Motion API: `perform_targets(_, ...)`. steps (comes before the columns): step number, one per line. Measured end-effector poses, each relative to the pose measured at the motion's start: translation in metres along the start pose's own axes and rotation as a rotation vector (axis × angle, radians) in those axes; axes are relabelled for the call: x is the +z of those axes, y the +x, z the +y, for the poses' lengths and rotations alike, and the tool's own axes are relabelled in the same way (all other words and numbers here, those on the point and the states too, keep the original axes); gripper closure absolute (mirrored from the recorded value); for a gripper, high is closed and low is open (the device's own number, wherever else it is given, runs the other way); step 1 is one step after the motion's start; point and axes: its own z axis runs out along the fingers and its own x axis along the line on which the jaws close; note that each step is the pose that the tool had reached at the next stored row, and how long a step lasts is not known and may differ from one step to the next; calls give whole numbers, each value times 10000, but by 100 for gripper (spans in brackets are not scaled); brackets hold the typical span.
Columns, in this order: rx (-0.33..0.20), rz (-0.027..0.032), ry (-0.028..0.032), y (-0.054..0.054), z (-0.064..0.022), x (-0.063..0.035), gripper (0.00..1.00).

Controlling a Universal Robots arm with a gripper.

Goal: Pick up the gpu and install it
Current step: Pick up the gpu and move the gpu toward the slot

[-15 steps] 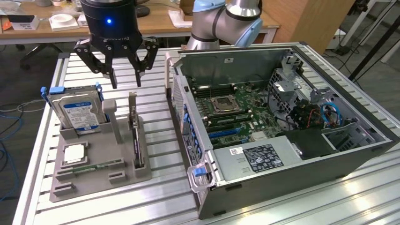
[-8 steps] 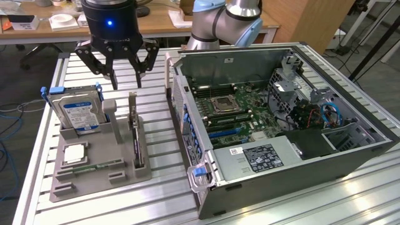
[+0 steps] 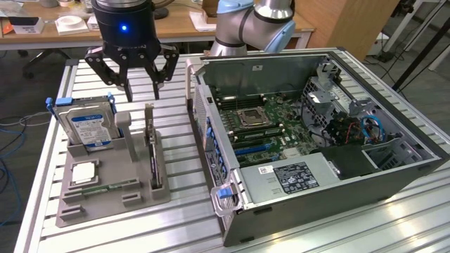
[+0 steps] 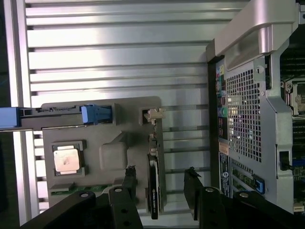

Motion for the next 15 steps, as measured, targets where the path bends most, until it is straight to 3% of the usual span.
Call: perform_targets(15, 0, -1, 3, -11, -8, 46, 47)
